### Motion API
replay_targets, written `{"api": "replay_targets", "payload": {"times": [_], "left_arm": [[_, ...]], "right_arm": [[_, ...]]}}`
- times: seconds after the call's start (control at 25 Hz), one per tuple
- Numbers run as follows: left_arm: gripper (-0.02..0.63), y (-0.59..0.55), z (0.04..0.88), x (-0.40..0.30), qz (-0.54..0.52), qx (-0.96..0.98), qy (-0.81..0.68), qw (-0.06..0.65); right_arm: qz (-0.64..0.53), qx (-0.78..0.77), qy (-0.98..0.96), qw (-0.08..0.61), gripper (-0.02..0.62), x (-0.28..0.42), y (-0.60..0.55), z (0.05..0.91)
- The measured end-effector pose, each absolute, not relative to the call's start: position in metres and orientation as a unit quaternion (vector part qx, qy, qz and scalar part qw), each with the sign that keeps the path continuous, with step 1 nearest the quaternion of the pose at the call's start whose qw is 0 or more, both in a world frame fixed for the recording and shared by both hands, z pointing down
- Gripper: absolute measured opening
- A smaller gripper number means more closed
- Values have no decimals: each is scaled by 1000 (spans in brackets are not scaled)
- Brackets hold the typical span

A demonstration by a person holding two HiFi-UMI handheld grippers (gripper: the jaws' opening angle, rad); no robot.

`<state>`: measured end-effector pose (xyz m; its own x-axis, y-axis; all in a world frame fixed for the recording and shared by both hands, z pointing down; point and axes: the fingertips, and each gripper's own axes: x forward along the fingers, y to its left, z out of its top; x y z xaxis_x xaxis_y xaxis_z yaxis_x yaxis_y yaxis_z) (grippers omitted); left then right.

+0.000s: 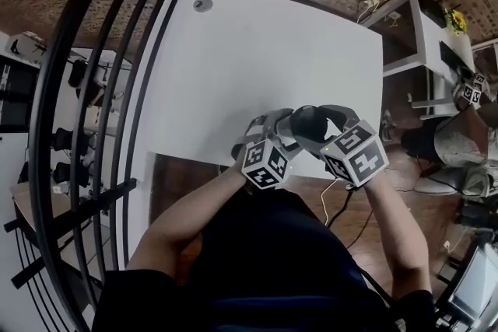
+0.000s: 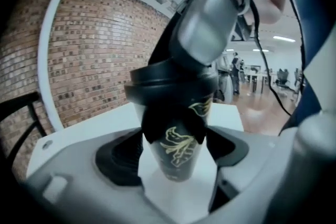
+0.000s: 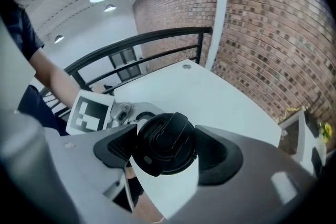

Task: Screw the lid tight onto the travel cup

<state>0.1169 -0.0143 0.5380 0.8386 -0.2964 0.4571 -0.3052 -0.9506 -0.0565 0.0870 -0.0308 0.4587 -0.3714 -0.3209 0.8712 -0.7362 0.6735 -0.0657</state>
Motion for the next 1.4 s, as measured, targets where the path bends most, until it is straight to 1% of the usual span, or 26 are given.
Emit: {"api": "replay_targets", "payload": {"times": [0.12,0.2,0.28,0.36,0.48,0.6,0.72,0.88,1.0,1.08,1.24,1.36,1.4], "left_arm": [[370,-11,539,114,221,953,-203,41],[381,-9,538,114,217,959,-180,37],[404,-11,539,115,230,966,-120,-3],[413,-14,539,117,246,967,-53,-47],[420,-13,537,121,258,963,13,-78],[402,-12,534,125,249,966,7,-70],[397,-13,530,127,230,970,-45,-59],[397,-16,528,126,217,965,-145,-35],[397,-14,529,125,211,959,-187,-17],[403,-13,528,121,205,967,-151,-12],[426,-17,529,118,227,973,-15,-35],[425,-12,531,124,247,966,37,-60],[407,-10,531,125,247,966,34,-63]], "right_arm": [[245,368,-786,433,351,88,-30,460],[226,340,-800,440,351,88,-30,459],[170,268,-829,460,351,86,-27,456],[97,178,-854,480,351,82,-21,454],[39,78,-860,503,351,79,-14,458],[54,76,-858,505,351,77,-16,457],[101,150,-862,474,351,81,-20,454],[206,279,-837,422,351,90,-29,455],[224,322,-817,422,351,90,-28,456],[193,292,-830,434,350,88,-26,456],[121,156,-879,435,350,86,-25,455],[118,109,-886,434,350,85,-23,455],[121,113,-885,436,350,85,-23,455]]}}
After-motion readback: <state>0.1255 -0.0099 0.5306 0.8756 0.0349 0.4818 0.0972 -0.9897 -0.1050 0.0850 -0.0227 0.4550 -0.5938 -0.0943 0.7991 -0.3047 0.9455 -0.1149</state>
